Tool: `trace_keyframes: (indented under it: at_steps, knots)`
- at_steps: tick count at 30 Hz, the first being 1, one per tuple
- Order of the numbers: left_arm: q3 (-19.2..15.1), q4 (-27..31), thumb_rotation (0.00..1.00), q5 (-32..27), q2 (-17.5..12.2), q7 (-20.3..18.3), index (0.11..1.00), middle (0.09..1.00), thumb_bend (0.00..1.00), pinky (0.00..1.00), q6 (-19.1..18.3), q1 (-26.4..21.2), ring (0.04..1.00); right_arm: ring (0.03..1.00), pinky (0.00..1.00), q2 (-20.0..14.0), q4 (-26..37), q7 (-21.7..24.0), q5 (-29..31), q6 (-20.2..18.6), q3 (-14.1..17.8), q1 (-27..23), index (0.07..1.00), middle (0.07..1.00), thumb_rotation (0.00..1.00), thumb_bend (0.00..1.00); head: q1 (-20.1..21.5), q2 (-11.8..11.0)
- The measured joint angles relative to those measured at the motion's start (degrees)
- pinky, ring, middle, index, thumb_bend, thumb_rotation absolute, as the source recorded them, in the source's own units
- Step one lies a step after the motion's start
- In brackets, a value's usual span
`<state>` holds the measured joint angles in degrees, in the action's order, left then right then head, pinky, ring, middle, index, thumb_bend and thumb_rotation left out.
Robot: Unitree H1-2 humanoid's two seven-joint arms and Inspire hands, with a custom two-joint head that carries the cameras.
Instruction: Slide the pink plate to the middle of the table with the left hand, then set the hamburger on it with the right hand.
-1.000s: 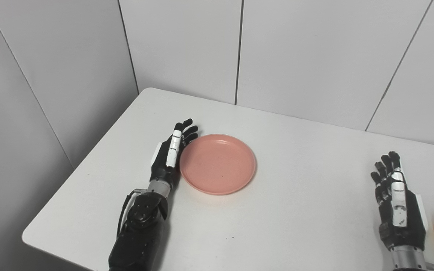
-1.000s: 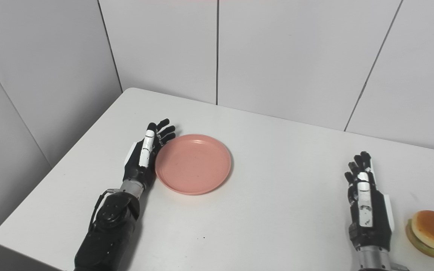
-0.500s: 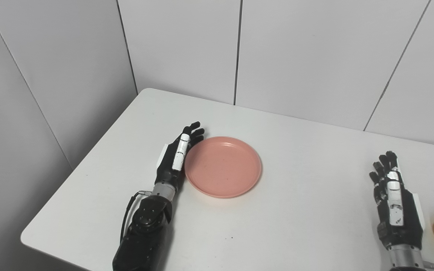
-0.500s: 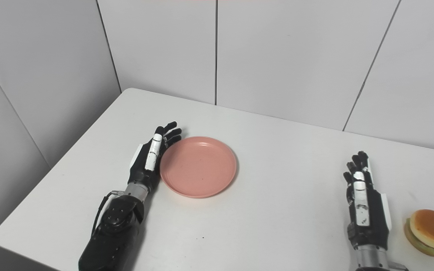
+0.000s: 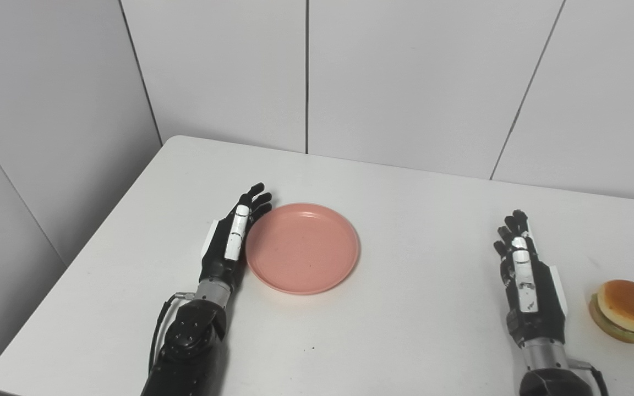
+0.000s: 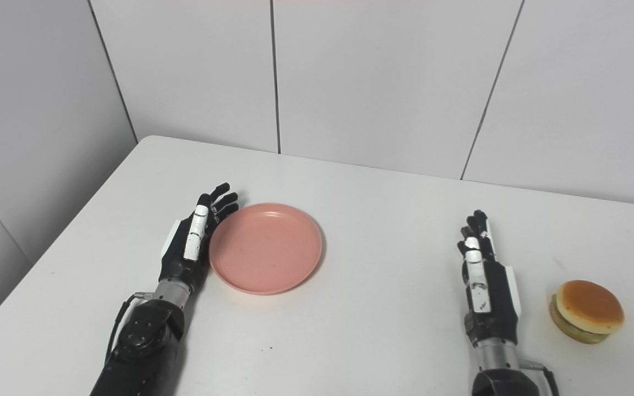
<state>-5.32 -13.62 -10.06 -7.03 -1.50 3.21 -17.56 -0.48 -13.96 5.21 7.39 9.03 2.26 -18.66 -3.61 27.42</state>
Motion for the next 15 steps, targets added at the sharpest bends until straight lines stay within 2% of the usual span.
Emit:
trace_keyframes:
  at_steps: [6,15]
  knots:
    - [0.81,0.14,1.0,-1.07,0.26,-2.21,0.869,0.882,0.6,0.91,-0.05,0.06,0.883,1.0,1.0,0.53,0.17,-0.43,-0.46,-0.52,-0.5,0.11,1.0,1.0,0.85,0.68,2.37,0.09]
    - [1.79,3.21,1.0,-1.04,0.78,-2.24,0.869,0.873,0.57,0.9,-2.84,1.6,0.883,0.994,1.0,0.81,0.12,-0.48,-1.25,-0.49,-1.2,0.01,1.0,0.999,0.88,0.62,6.15,0.44]
